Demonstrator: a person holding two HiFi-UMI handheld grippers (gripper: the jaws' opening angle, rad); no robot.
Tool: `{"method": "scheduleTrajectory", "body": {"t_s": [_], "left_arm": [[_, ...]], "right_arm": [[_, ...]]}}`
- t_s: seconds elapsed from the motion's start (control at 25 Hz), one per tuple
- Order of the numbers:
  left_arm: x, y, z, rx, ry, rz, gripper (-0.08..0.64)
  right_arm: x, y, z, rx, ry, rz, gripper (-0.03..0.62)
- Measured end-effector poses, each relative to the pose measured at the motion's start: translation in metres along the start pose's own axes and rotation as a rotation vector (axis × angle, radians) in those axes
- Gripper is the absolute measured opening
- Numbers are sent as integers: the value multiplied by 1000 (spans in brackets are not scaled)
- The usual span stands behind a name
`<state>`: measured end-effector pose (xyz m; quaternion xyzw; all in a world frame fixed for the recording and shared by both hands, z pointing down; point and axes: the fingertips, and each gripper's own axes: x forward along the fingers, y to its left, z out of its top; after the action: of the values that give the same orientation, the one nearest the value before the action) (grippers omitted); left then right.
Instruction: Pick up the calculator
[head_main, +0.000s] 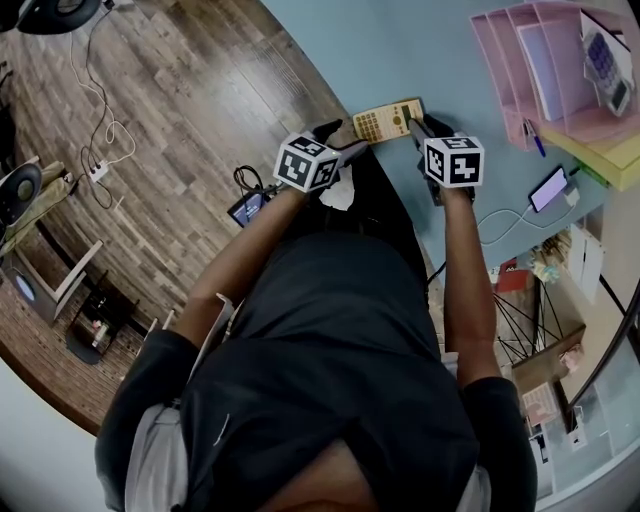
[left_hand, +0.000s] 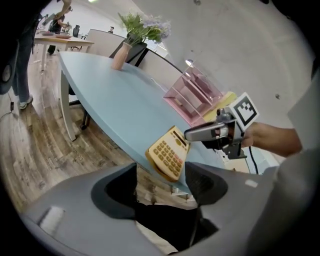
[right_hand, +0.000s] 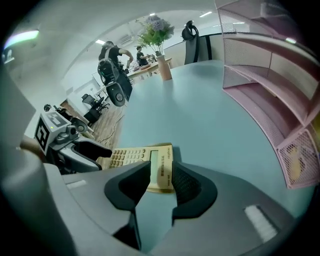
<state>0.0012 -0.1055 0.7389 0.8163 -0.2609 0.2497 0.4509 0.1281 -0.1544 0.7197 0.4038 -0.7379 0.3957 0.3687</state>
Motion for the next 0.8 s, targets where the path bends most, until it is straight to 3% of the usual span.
{"method": "scheduleTrajectory", "body": {"t_s": [0.44,0.6,0.8], "left_arm": [[17,2,-4,-104,5,-21,357],[22,-4,-2,-105,6,-39,356],[15,-1,-2,-82,3,-6,346]], "right_arm": [[3,-10,0,0,-10,15,144],[13,1,-7,6,9,85,141],[14,11,-11,14,-1,94,141]]}}
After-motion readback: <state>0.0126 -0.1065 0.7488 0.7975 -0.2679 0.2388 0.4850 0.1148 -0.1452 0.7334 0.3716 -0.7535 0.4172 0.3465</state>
